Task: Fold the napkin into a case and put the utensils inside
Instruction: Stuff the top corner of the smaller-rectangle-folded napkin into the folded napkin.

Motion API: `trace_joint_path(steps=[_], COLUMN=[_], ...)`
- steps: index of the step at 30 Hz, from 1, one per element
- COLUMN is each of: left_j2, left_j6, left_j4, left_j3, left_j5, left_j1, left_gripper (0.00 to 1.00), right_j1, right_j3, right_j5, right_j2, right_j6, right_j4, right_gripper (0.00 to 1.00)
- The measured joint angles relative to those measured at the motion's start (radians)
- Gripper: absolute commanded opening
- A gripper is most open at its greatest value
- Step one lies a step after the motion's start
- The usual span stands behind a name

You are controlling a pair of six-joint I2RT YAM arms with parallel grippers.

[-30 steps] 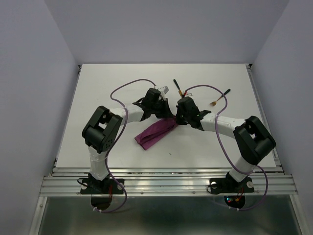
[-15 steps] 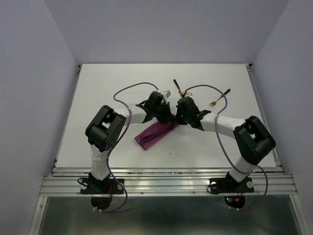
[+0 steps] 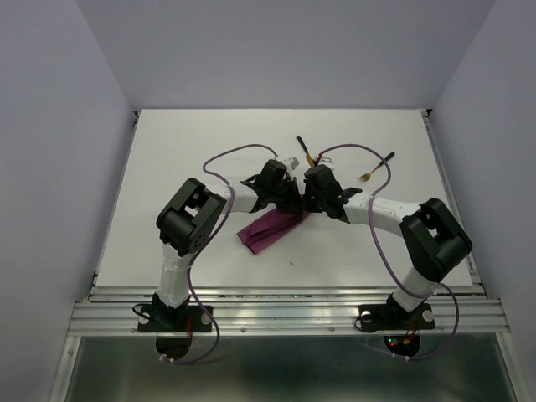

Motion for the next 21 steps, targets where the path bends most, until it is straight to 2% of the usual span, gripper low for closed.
trace_joint_path(steps=[10,21], left_j2=[-0.004,-0.109], left_j6=[-0.011,0.028], left_j4=[-0.004,-0.196], left_j3=[0.002,0.002], left_j5=[-0.002,-0.019], left_j1=[-0.001,-0.009], left_gripper=[0.00,0.00], right_j1=[-0.004,-0.002], right_j3=[0.000,0.000], right_j5=[0.001,0.001], right_j2=[0.000,0.008], right_j6=[0.004,0.012], right_j4=[0.000,0.004], right_gripper=[0.01,0.01])
